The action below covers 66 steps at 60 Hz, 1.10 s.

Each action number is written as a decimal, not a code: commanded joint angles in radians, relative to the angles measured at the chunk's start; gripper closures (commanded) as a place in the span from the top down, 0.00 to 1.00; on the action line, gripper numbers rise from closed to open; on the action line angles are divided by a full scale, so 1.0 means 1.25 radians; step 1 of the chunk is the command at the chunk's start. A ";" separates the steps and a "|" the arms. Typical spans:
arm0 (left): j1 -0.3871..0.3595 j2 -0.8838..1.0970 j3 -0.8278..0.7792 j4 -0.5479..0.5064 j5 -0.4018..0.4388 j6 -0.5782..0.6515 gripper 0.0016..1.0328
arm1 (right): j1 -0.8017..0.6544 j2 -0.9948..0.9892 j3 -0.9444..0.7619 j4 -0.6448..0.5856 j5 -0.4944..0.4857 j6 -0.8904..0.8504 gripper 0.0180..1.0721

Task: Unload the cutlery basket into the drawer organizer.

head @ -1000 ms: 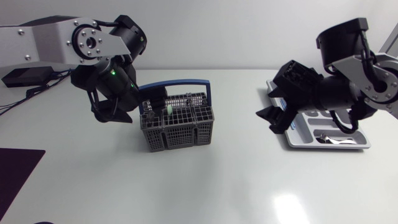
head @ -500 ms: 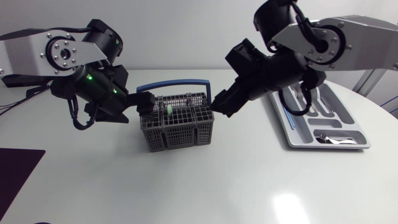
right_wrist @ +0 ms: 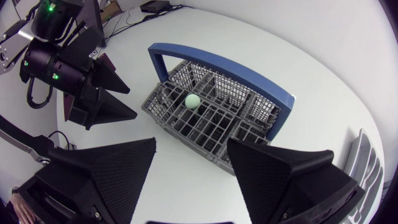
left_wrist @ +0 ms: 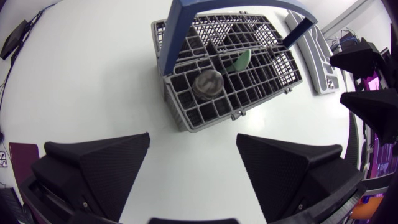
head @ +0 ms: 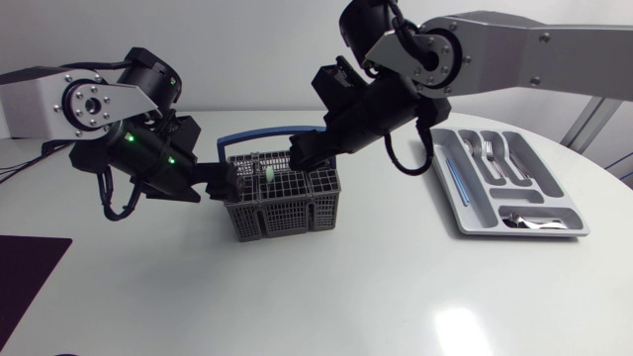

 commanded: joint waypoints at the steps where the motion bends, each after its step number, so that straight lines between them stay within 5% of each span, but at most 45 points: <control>1: 0.010 -0.021 -0.043 0.014 0.008 0.047 0.95 | 0.022 0.034 0.028 -0.005 -0.002 0.052 0.79; 28: 0.093 -0.078 -0.155 0.098 0.081 0.160 0.95 | 0.097 0.150 0.116 0.033 0.050 0.141 0.78; 66: 0.104 -0.099 -0.258 0.222 0.112 0.204 0.95 | 0.131 0.269 0.169 0.110 0.070 0.194 0.78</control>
